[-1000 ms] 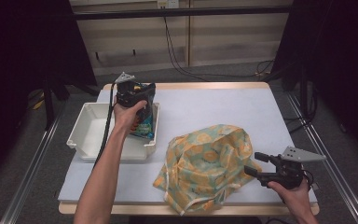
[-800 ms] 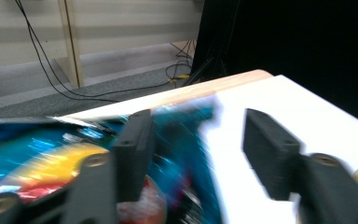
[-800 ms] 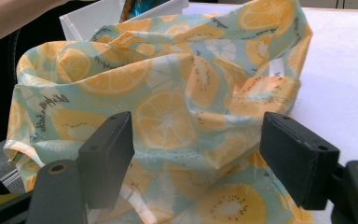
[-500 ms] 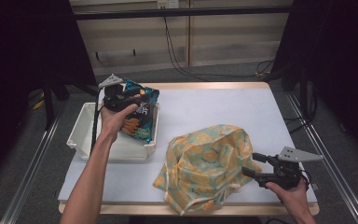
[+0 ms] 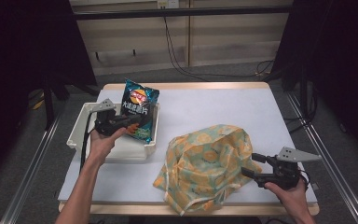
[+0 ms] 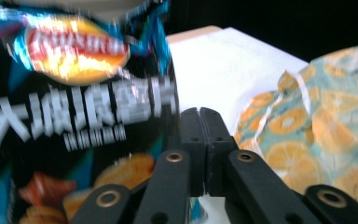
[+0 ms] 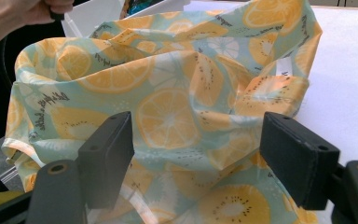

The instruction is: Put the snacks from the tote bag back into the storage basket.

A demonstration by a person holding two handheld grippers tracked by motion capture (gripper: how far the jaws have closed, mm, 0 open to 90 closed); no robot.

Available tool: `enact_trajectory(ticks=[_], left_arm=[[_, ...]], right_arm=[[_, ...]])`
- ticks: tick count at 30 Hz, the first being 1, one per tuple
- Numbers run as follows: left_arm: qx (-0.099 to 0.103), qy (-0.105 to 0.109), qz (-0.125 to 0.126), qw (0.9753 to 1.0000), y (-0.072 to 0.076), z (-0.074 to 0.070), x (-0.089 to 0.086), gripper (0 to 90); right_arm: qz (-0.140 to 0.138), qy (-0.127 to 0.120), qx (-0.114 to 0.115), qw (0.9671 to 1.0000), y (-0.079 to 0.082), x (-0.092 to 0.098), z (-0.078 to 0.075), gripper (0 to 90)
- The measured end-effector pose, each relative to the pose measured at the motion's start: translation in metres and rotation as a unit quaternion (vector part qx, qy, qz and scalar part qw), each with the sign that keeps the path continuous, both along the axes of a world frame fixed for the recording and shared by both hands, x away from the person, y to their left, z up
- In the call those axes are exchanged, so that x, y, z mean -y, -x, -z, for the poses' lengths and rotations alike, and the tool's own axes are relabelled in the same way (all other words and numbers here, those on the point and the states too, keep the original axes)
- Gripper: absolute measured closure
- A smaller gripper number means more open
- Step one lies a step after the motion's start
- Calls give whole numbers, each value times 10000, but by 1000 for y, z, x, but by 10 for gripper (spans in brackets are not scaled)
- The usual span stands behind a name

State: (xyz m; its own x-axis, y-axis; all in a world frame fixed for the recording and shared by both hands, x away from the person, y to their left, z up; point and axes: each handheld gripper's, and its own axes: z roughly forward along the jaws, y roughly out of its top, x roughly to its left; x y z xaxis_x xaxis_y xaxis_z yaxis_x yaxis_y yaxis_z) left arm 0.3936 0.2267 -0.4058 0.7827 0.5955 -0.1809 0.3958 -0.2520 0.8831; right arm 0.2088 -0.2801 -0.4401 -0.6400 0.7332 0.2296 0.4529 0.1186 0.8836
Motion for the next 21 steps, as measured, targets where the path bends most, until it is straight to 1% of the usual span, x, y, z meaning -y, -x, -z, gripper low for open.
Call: enact_trajectory(ticks=[1,2,3,5,6,7,8,10,11,13,14,15,16,17,18,21], left_arm=[[-43,-101,33,9999,1,5,0,900],[-84,-172,35,9998,2,9,1,900],[-121,-221,94,9996,3,13,2,900],[-219,-435,208,9986,6,21,7,900],[-276,-521,250,9979,6,24,10,900],[-274,-688,268,9969,7,27,13,900],[-300,-801,316,9958,7,30,16,900],[-331,-1008,295,9939,7,36,19,900],[-359,-1001,322,9938,5,39,20,900],[-392,-1081,323,9928,4,42,19,900],[-432,-1149,295,9920,4,44,20,900],[-465,-1188,354,9912,3,46,21,900],[-498,-1285,388,9897,2,48,22,900],[-511,-1321,433,9890,1,51,24,898],[-540,-1395,471,9876,1,52,25,898],[-552,-1430,497,9869,-1,56,28,898]], right_arm=[[9,-1,-12,10000,0,0,0,257],[9,-3,-13,10000,0,0,0,257],[-3,4,-4,10000,0,0,0,257],[-10,3,-8,10000,0,0,0,257],[-22,6,-14,10000,-1,0,1,257],[-7,-13,-25,10000,-1,0,1,257],[-18,0,-15,10000,-2,1,1,257],[-4,4,-14,10000,-2,1,1,257],[3,2,-14,10000,-2,1,1,257],[-2,6,-15,10000,-2,1,1,257],[5,3,-21,10000,-2,1,1,257],[-10,4,-36,10000,-2,1,1,256],[-21,15,-36,10000,-2,1,2,256],[-17,8,-38,10000,-3,0,2,256],[-25,0,-29,10000,-3,0,2,256],[-36,19,-36,10000,-3,-1,2,256]])
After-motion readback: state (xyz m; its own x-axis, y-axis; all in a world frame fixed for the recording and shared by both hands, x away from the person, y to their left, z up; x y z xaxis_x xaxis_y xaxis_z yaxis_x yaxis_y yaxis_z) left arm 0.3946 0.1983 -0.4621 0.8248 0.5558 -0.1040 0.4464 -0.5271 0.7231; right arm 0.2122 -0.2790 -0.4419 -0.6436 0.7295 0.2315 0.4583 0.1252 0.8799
